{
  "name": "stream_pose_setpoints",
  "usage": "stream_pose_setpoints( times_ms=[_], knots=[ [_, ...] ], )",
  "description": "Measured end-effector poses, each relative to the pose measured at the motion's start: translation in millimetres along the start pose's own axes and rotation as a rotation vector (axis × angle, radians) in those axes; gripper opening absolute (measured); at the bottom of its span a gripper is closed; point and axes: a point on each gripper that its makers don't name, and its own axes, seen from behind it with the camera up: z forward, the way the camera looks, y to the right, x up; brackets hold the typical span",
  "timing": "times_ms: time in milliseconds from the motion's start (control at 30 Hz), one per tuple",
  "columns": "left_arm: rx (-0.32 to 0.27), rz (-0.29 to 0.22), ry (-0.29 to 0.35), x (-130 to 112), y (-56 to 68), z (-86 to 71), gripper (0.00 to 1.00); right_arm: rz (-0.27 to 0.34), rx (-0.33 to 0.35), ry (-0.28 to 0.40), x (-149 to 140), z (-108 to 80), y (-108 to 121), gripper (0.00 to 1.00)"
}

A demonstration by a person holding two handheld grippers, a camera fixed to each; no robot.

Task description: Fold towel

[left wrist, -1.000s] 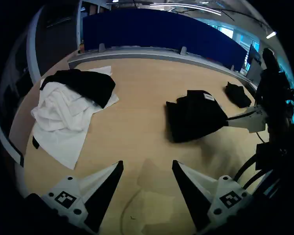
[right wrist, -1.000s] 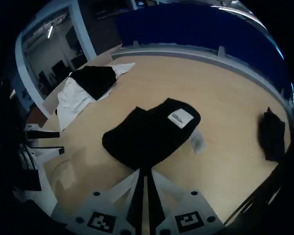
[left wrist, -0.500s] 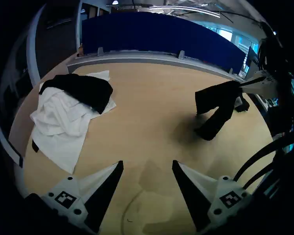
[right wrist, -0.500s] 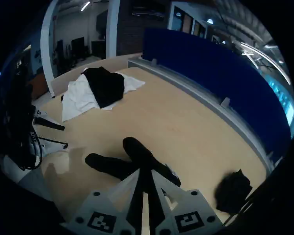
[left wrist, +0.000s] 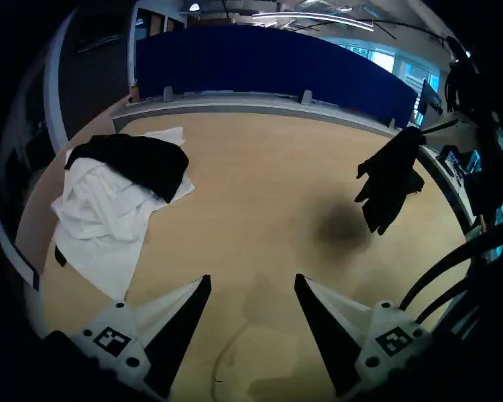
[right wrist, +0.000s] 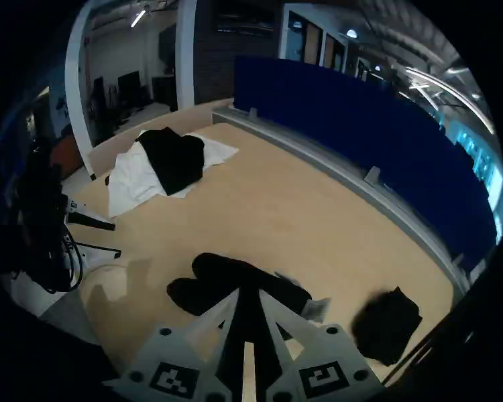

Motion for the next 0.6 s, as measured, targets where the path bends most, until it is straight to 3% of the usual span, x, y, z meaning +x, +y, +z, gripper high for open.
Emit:
stream_pose_setpoints(
  times_ms=[267, 600],
  knots=[
    [-0.011, 0.014, 0.005, 5.9, 7.1, 1.7, 0.92, -0.038, -0.025, 0.003, 5.3, -20.5, 20.8, 0.05],
    [-0.024, 0.013, 0.006, 9.8, 16.5, 2.9, 0.93, 0.005, -0.038, 0.029, 9.4, -35.7, 48.4, 0.05]
  ],
)
